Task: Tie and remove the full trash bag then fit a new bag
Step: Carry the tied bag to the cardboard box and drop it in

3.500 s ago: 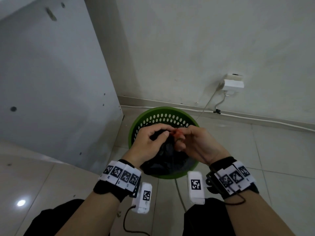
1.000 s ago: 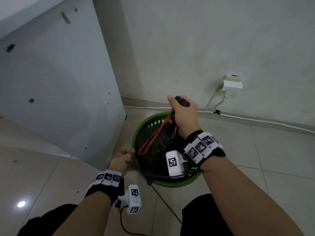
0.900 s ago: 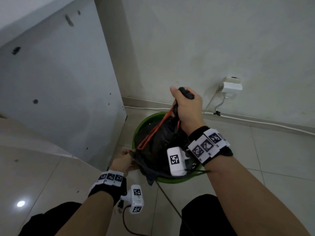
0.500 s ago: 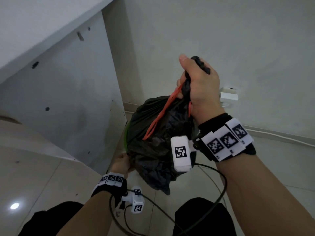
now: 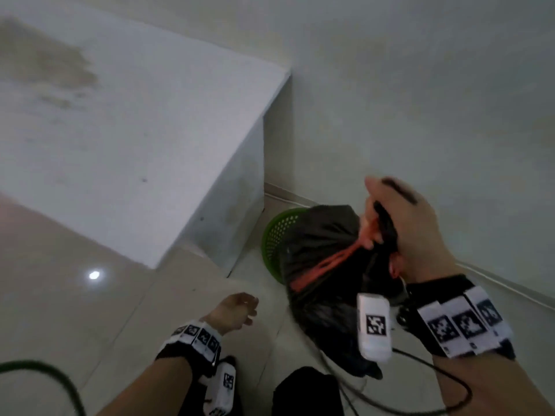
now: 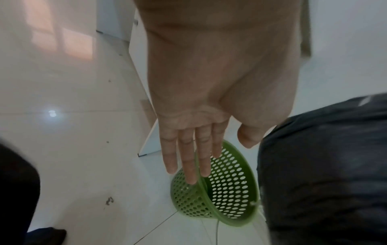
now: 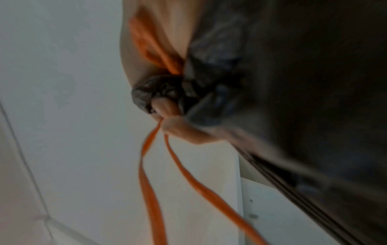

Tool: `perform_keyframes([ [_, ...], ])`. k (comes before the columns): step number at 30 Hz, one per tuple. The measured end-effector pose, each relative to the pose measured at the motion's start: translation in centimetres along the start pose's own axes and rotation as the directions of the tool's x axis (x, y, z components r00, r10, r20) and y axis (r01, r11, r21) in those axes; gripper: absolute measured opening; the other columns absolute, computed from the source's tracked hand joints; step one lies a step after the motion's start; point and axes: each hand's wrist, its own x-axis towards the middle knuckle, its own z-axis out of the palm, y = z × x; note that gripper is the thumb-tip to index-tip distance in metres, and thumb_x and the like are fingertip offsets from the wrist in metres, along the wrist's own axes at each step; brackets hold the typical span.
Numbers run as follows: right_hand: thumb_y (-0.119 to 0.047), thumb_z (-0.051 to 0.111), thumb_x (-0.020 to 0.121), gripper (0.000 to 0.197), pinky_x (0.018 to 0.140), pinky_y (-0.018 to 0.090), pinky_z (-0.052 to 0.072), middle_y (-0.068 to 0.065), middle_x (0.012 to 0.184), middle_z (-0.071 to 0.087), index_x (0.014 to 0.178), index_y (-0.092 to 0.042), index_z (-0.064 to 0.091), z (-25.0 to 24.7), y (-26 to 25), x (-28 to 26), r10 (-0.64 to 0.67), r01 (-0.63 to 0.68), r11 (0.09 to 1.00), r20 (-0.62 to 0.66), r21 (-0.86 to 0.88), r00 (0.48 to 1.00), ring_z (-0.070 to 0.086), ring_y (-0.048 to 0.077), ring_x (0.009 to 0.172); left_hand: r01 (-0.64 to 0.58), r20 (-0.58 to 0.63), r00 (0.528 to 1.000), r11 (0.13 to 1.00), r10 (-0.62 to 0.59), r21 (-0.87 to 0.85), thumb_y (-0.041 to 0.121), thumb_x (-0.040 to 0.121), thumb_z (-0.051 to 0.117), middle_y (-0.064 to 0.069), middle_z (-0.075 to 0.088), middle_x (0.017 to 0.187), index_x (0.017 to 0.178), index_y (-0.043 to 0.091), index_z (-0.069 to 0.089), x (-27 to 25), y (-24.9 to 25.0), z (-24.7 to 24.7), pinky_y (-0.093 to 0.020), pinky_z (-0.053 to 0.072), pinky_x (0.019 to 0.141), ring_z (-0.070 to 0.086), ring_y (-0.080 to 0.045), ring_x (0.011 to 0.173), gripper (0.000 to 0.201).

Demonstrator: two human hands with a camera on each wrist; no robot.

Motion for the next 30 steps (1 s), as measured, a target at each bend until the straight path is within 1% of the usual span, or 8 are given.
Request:
perform_keyframes([
  [2, -0.012, 0.060, 0.094, 0.040, 0.035, 0.020, 0.031, 0.009, 0.044, 0.034, 0.059, -0.010, 0.042, 0.8, -1.6, -2.2, 0.104, -0.099, 0.993, 0.081, -0.066, 0.991, 0.029, 0.015, 0.027, 0.012, -0.009, 1.000, 1.000, -0.012, -0.006, 0.014, 0.100, 0.051, -0.009, 0.064, 0.092, 0.095, 0.013, 0.062, -5.1, 1.0, -1.0, -0.023, 0.046, 0.052, 0.059, -0.018, 0.067, 0.013],
  [4, -0.013, 0.063, 0.092, 0.037, 0.035, 0.019, 0.030, 0.010, 0.045, 0.034, 0.060, -0.011, 0.044, 1.7, -2.0, -4.1, 0.195, -0.174, 0.974, 0.143, -0.143, 0.970, 0.029, 0.014, 0.029, -0.019, -0.052, 0.998, 0.999, 0.018, -0.027, 0.012, 0.101, 0.049, -0.011, 0.062, 0.093, 0.099, 0.010, 0.061, -9.6, 1.9, -2.4, -0.017, 0.042, 0.046, 0.056, -0.017, 0.065, 0.012],
  [7, -0.015, 0.066, 0.091, 0.035, 0.037, 0.022, 0.027, 0.012, 0.049, 0.034, 0.062, -0.011, 0.046, 3.7, -1.3, -6.3, 0.306, -0.250, 0.937, 0.228, -0.243, 0.925, 0.028, 0.015, 0.031, -0.084, -0.131, 0.988, 0.996, 0.078, -0.035, 0.025, 0.102, 0.050, -0.007, 0.067, 0.095, 0.107, 0.015, 0.059, -15.2, 1.6, -5.0, -0.022, 0.045, 0.057, 0.061, -0.017, 0.071, 0.014],
  [11, -0.017, 0.069, 0.090, 0.045, 0.040, 0.029, 0.028, 0.017, 0.054, 0.035, 0.064, 0.005, 0.040, 8.5, 0.9, -9.1, 0.373, -0.220, 0.892, 0.368, -0.396, 0.852, 0.030, 0.020, 0.037, -0.073, -0.214, 0.975, 0.995, 0.057, -0.068, 0.032, 0.102, 0.050, -0.006, 0.070, 0.097, 0.114, 0.016, 0.059, -19.4, -2.0, -8.8, -0.026, 0.050, 0.064, 0.066, -0.018, 0.076, 0.022],
  [18, -0.021, 0.071, 0.088, 0.043, 0.051, 0.033, 0.033, 0.013, 0.053, 0.039, 0.058, -0.006, 0.043, 24.4, 3.0, -13.9, 0.399, -0.057, 0.853, 0.577, -0.519, 0.712, 0.038, 0.018, 0.046, 0.140, -0.367, 0.905, 0.965, -0.215, -0.222, 0.032, 0.101, 0.051, -0.009, 0.072, 0.097, 0.115, 0.007, 0.064, -26.5, -18.5, -16.0, -0.018, 0.044, 0.049, 0.067, -0.019, 0.073, 0.031],
  [23, -0.018, 0.070, 0.089, 0.040, 0.054, 0.034, 0.036, 0.013, 0.055, 0.042, 0.059, -0.005, 0.047, 36.4, 5.3, -15.7, 0.443, -0.015, 0.831, 0.645, -0.556, 0.623, 0.041, 0.021, 0.048, 0.319, -0.298, 0.875, 0.917, -0.382, -0.238, 0.034, 0.101, 0.050, -0.013, 0.073, 0.104, 0.118, 0.005, 0.063, -30.1, -29.7, -21.7, -0.019, 0.042, 0.049, 0.065, -0.022, 0.075, 0.036],
  [26, -0.015, 0.070, 0.089, 0.041, 0.057, 0.033, 0.034, 0.012, 0.057, 0.039, 0.061, -0.002, 0.044, 42.9, 7.8, -16.5, 0.486, 0.013, 0.796, 0.650, -0.606, 0.584, 0.041, 0.019, 0.052, 0.365, -0.243, 0.884, 0.914, -0.400, -0.178, 0.035, 0.101, 0.049, -0.015, 0.073, 0.110, 0.118, 0.004, 0.064, -31.5, -33.3, -26.9, -0.017, 0.040, 0.048, 0.063, -0.020, 0.075, 0.039],
  [30, -0.021, 0.070, 0.090, 0.044, 0.060, 0.035, 0.030, 0.006, 0.058, 0.033, 0.060, -0.012, 0.039, 51.1, 10.5, -16.6, 0.532, 0.080, 0.746, 0.664, -0.661, 0.526, 0.036, 0.019, 0.054, 0.234, -0.383, 0.878, 0.956, -0.286, -0.178, 0.040, 0.097, 0.054, -0.006, 0.075, 0.100, 0.110, 0.015, 0.068, -32.1, -32.9, -37.1, -0.025, 0.054, 0.074, 0.068, -0.020, 0.080, 0.032],
])
